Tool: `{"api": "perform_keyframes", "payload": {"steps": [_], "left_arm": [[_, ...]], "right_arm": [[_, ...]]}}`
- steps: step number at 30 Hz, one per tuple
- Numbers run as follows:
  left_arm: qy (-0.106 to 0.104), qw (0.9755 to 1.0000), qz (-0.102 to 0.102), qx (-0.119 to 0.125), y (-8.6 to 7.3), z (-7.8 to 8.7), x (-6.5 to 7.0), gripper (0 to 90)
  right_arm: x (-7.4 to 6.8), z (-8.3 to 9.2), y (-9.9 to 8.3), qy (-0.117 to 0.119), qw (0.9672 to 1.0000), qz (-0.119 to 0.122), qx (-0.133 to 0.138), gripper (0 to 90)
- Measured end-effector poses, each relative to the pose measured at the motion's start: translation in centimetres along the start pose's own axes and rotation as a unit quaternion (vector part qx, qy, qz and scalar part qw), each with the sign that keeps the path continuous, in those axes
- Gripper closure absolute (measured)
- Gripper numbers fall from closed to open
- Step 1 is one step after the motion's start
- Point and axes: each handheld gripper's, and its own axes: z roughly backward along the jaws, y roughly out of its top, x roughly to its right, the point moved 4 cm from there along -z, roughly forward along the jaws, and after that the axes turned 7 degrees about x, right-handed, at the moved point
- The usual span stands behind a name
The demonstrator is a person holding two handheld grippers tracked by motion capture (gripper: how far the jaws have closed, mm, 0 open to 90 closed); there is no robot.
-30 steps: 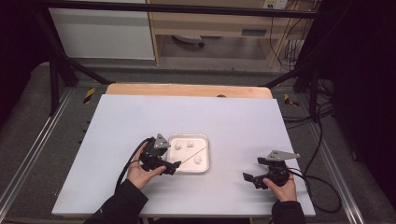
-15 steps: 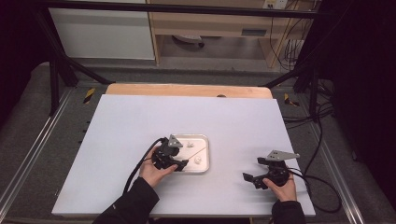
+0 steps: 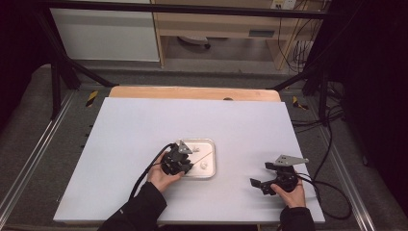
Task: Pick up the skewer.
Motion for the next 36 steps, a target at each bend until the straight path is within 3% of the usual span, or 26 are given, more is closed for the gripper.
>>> {"api": "perform_keyframes", "payload": {"steps": [6, 12, 23, 36], "left_arm": [[-0.001, 0.9999, -0.015, -0.001, 0.0, -0.1, 0.3, 87.2], [0.007, 0.9997, -0.025, -0.004, 0.1, -0.1, 0.7, 88.3], [0.001, 0.9998, -0.018, 0.011, 0.1, 0.0, 0.6, 88.9], [0.000, 0.9989, -0.012, 0.045, 0.6, 2.1, 0.2, 89.1]], "right_arm": [[0.0, -0.1, 0.0, 0.000, 1.0000, 0.001, -0.002, 0.7], [0.0, 0.0, 0.0, 0.000, 1.0000, 0.001, -0.001, 0.7], [0.0, 0.0, 0.0, -0.001, 1.0000, 0.003, 0.000, 0.7], [0.0, 0.1, 0.1, 0.000, 1.0000, 0.005, 0.003, 0.7]]}}
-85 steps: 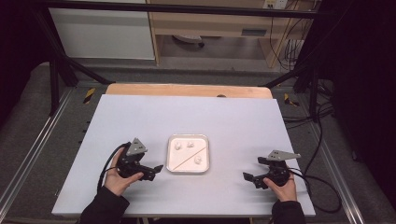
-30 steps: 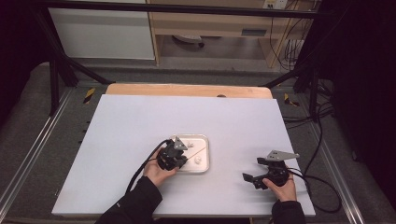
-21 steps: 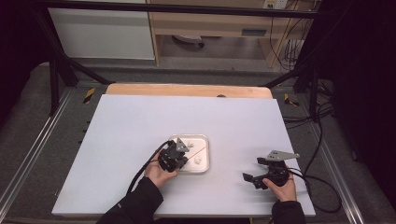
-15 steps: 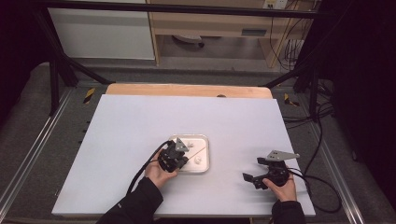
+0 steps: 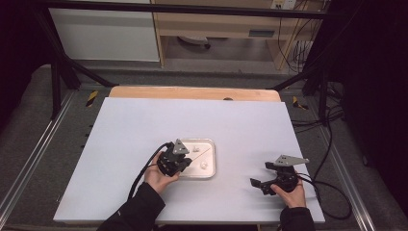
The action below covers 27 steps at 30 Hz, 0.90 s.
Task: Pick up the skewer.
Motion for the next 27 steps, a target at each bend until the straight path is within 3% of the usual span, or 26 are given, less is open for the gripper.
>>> {"api": "perform_keyframes", "payload": {"steps": [10, 18, 20, 21, 27], "left_arm": [[-0.009, 0.9997, 0.002, 0.022, 0.7, 1.9, 0.0, 89.1], [-0.019, 0.9995, -0.010, 0.023, 1.5, 3.4, 0.0, 89.1], [-0.022, 0.9994, -0.015, 0.021, 1.7, 3.7, 0.1, 89.1], [-0.023, 0.9994, -0.016, 0.021, 1.9, 3.9, 0.2, 89.1], [-0.037, 0.9986, -0.035, 0.011, 2.7, 4.2, 1.0, 89.1]], "right_arm": [[-0.1, 0.1, 0.1, -0.001, 1.0000, 0.005, 0.001, 0.7], [-0.5, 0.0, 0.7, -0.011, 0.9995, 0.030, -0.002, 0.6], [-0.7, -0.1, 0.9, -0.021, 0.9989, 0.042, -0.007, 0.6], [-0.9, -0.2, 1.1, -0.027, 0.9977, 0.061, -0.014, 0.7], [-2.3, -0.4, 1.9, -0.041, 0.9913, 0.121, -0.031, 0.7]]}}
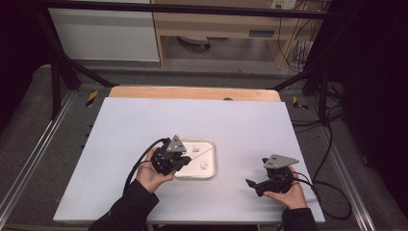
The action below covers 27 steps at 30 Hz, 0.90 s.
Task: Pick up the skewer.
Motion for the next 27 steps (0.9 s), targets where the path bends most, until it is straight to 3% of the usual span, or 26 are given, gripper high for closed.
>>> {"api": "perform_keyframes", "payload": {"steps": [3, 4, 5, 8, 12, 13, 18, 19, 24, 25, 27], "left_arm": [[-0.008, 0.9998, -0.013, -0.008, 0.5, -0.2, 0.6, 89.1], [-0.010, 0.9998, -0.017, -0.009, 0.7, -0.3, 0.9, 89.1], [-0.013, 0.9996, -0.021, -0.013, 0.8, -0.4, 1.1, 89.1], [-0.019, 0.9990, -0.034, -0.022, 1.3, -1.0, 1.7, 89.1], [-0.028, 0.9982, -0.045, -0.029, 2.0, -1.6, 2.6, 89.1], [-0.030, 0.9979, -0.048, -0.032, 2.2, -1.7, 2.7, 89.1], [-0.040, 0.9964, -0.065, -0.037, 3.0, -2.3, 3.6, 89.1], [-0.043, 0.9960, -0.068, -0.039, 3.1, -2.4, 3.8, 89.1], [-0.049, 0.9944, -0.081, -0.047, 3.6, -3.0, 4.6, 89.1], [-0.051, 0.9941, -0.083, -0.048, 3.7, -3.2, 4.8, 89.1], [-0.054, 0.9935, -0.087, -0.050, 3.9, -3.4, 5.0, 89.1]], "right_arm": [[-0.7, 0.0, 0.6, -0.004, 0.9993, 0.037, -0.005, 0.7], [-0.7, 0.0, 0.6, -0.004, 0.9993, 0.037, -0.005, 0.7], [-1.2, 0.0, 1.0, -0.006, 0.9978, 0.066, -0.008, 1.3], [-1.9, 0.0, 1.5, -0.008, 0.9941, 0.107, -0.016, 2.2], [-2.4, 0.0, 1.9, -0.004, 0.9911, 0.132, -0.019, 3.2], [-2.6, 0.0, 2.2, -0.002, 0.9887, 0.149, -0.019, 3.7], [-2.9, -0.1, 2.6, -0.001, 0.9842, 0.175, -0.025, 4.3], [-3.0, -0.1, 2.7, -0.001, 0.9811, 0.192, -0.026, 5.0], [-3.6, -0.3, 3.1, 0.002, 0.9735, 0.226, -0.033, 6.9], [-3.6, -0.3, 3.1, 0.002, 0.9735, 0.226, -0.033, 6.9], [-3.9, -0.2, 3.3, 0.001, 0.9676, 0.250, -0.034, 8.8]]}}
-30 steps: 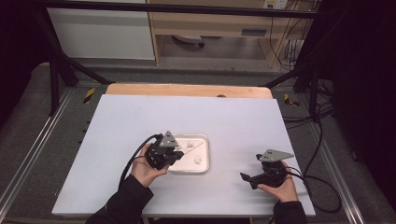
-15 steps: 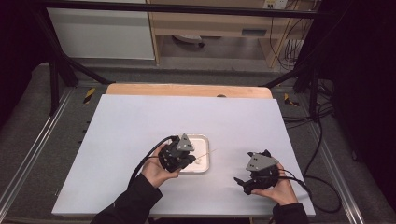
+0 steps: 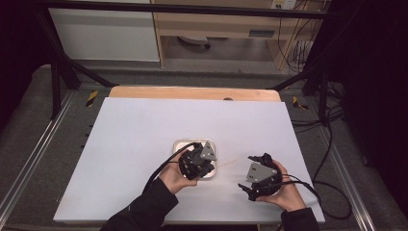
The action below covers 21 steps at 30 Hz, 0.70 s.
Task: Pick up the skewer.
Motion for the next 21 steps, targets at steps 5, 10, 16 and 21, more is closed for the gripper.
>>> {"api": "perform_keyframes", "payload": {"steps": [5, 10, 16, 21], "left_arm": [[-0.005, 1.0000, -0.001, -0.001, 0.3, -0.9, 0.4, 89.1], [-0.011, 0.9999, -0.004, -0.003, 0.5, -1.6, 0.9, 89.1], [-0.018, 0.9998, -0.009, -0.003, 0.8, -2.2, 1.4, 89.1], [-0.025, 0.9995, -0.018, 0.000, 1.2, -2.4, 1.8, 89.1]], "right_arm": [[-0.3, 0.0, 0.3, -0.004, 0.9989, 0.046, -0.004, 13.5], [-0.5, -0.1, 0.6, -0.008, 0.9969, 0.079, 0.001, 18.4], [-0.8, -0.7, 0.9, -0.006, 0.9897, 0.143, -0.005, 30.0], [-1.0, -1.1, 0.9, -0.008, 0.9807, 0.195, -0.003, 39.3]]}}
